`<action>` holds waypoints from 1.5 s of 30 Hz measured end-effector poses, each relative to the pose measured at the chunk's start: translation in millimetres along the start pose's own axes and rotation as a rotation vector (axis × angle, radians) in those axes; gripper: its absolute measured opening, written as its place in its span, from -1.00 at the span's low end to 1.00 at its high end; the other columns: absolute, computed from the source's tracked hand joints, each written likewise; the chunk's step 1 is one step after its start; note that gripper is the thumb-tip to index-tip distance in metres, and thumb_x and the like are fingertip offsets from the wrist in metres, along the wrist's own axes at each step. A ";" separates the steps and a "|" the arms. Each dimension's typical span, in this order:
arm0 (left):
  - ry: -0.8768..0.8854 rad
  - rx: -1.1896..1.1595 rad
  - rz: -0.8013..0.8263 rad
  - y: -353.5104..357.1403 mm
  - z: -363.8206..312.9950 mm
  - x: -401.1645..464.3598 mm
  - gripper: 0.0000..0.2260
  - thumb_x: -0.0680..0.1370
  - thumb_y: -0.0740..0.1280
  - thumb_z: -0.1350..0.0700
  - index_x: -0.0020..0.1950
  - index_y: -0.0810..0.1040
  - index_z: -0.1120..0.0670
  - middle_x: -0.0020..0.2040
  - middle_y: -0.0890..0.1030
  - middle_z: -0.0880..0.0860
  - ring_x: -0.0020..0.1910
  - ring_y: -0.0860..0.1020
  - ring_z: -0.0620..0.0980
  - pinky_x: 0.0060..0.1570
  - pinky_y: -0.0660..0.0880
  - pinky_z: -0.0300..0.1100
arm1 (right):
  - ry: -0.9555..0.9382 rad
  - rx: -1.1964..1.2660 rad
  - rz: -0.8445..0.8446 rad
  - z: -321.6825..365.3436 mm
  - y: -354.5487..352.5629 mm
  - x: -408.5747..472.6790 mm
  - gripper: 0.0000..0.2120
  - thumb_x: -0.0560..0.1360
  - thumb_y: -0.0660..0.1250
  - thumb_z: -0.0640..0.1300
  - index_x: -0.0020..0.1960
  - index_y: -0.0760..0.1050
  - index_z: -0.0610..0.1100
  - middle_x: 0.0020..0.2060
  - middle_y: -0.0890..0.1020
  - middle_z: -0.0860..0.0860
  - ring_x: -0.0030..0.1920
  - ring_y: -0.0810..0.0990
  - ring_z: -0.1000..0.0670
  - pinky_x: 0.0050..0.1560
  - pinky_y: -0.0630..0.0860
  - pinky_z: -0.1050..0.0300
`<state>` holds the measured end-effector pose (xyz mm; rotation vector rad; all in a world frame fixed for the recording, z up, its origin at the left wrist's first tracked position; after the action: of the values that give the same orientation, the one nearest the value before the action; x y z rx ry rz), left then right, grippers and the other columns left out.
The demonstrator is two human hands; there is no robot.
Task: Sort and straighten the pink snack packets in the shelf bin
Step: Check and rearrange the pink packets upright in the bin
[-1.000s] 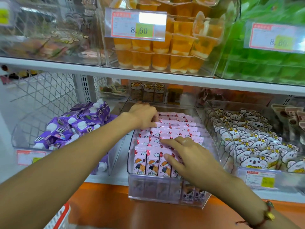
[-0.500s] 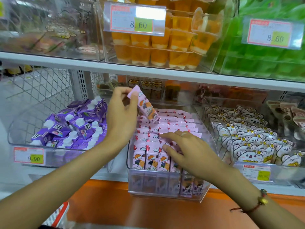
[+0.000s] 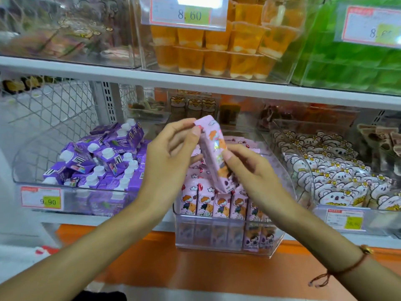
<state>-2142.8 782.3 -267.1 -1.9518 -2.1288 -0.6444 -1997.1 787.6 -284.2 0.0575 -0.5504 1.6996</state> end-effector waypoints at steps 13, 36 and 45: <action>0.101 0.410 0.248 30.9 13.5 -17.0 -0.59 0.41 0.50 0.04 0.17 0.45 -0.20 0.07 0.55 -0.28 0.11 0.50 -0.34 -0.09 0.47 -0.48 | 0.258 0.428 -0.074 -27.6 -8.0 -4.9 -0.76 0.52 0.33 -0.10 0.17 0.50 -0.13 -0.27 0.67 0.16 -0.28 0.63 0.23 -0.26 0.52 0.37; 0.059 0.387 0.262 25.9 7.9 -7.6 -0.76 0.50 0.40 0.05 0.11 0.52 -0.21 0.03 0.62 -0.25 0.03 0.58 -0.29 -0.06 0.50 -0.42 | 0.093 0.239 -0.184 -0.5 -30.8 -3.7 -0.76 0.46 0.41 -0.08 0.12 0.56 -0.05 -0.04 0.68 0.04 -0.07 0.66 0.13 -0.09 0.56 0.32; -0.481 0.062 0.375 35.5 45.1 -23.2 -0.72 0.55 0.30 -0.05 0.17 0.63 0.03 -0.05 0.72 0.00 -0.11 0.68 -0.16 -0.25 0.55 -0.39 | 0.180 0.311 -0.150 -10.3 -25.5 -3.4 -0.72 0.47 0.40 -0.08 0.16 0.54 -0.11 -0.08 0.71 -0.04 -0.17 0.66 0.07 -0.20 0.56 0.30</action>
<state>-2098.2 782.3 -310.1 -2.5728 -1.8801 -0.0407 -1969.7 791.0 -286.2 0.1633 -0.1411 1.6106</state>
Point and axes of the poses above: each hand's wrist, its own x-axis towards the middle knuckle, its own y-axis out of the palm, z = x × y, the point moved 10 cm from there along x, towards the middle knuckle
